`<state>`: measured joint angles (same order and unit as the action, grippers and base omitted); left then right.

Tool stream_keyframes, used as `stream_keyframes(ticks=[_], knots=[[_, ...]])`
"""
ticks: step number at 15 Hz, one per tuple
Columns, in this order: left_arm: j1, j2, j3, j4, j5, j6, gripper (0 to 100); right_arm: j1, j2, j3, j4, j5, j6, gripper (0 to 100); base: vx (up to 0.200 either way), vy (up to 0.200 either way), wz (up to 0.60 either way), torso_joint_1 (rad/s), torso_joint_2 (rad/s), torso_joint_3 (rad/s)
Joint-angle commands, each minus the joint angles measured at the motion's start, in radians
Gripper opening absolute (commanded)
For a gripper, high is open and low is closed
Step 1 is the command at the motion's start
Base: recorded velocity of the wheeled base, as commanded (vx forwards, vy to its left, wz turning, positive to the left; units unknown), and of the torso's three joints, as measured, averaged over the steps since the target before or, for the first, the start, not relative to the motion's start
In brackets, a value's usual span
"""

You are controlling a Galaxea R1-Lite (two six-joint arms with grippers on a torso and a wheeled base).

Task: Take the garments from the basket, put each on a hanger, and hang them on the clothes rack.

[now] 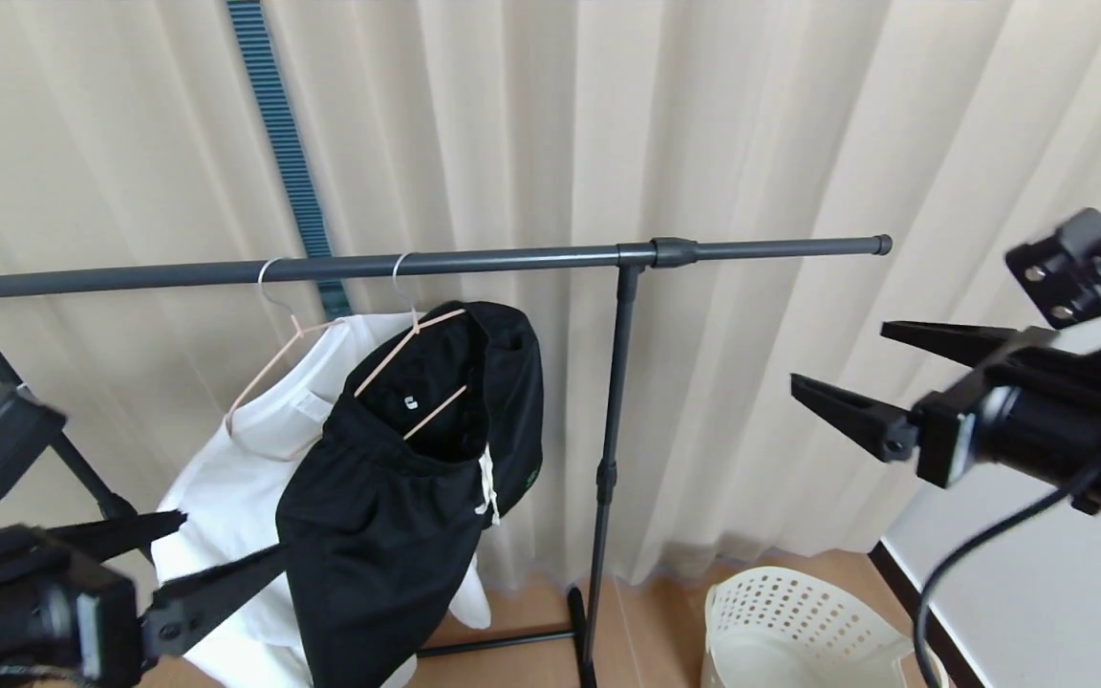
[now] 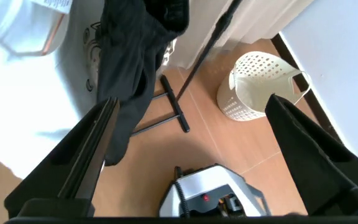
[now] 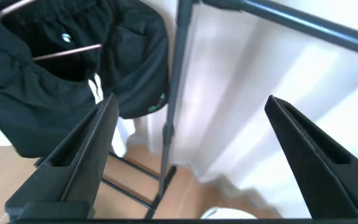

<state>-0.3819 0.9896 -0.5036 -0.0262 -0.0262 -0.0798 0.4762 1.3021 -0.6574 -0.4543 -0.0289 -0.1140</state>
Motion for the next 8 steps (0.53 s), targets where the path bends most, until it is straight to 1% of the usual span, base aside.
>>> stream_keyframes(ticks=[1, 2, 3, 4, 5, 6, 7, 8], knots=[[0.011, -0.399, 0.263, 0.005, 0.025, 0.058, 100, 0.128, -0.346, 0.228, 0.072, -0.181, 0.004, 100, 0.000, 0.000, 0.00, 0.000, 0.00, 0.000], [0.015, -0.505, 0.333, 0.005, 0.031, 0.068, 100, 0.156, -0.432, 0.298, 0.100, -0.223, 0.004, 100, 0.000, 0.000, 0.00, 0.000, 0.00, 0.000], [0.015, -0.568, 0.372, 0.008, 0.032, 0.080, 100, 0.157, -0.478, 0.346, 0.111, -0.230, 0.004, 100, 0.000, 0.000, 0.00, 0.000, 0.00, 0.000], [0.017, -0.675, 0.430, 0.037, 0.032, 0.114, 100, 0.157, -0.560, 0.437, 0.132, -0.230, 0.004, 100, 0.000, 0.000, 0.00, 0.000, 0.00, 0.000], [0.020, -0.729, 0.453, 0.061, 0.032, 0.129, 100, 0.157, -0.590, 0.473, 0.144, -0.229, 0.004, 100, 0.000, 0.000, 0.00, 0.000, 0.00, 0.000], [0.023, -0.818, 0.471, 0.104, 0.023, 0.147, 100, 0.156, -0.639, 0.539, 0.161, -0.226, 0.005, 100, 0.000, 0.000, 0.00, 0.000, 0.00, 0.000], [0.043, -0.844, 0.471, 0.106, 0.031, 0.147, 100, 0.157, -0.675, 0.591, 0.161, -0.226, 0.007, 100, 0.000, 0.000, 0.00, 0.000, 0.00, 0.000], [0.132, -0.822, 0.471, 0.106, 0.045, 0.149, 100, 0.156, -0.699, 0.611, 0.163, -0.226, 0.007, 100, 0.000, 0.000, 0.00, 0.000, 0.00, 0.000]])
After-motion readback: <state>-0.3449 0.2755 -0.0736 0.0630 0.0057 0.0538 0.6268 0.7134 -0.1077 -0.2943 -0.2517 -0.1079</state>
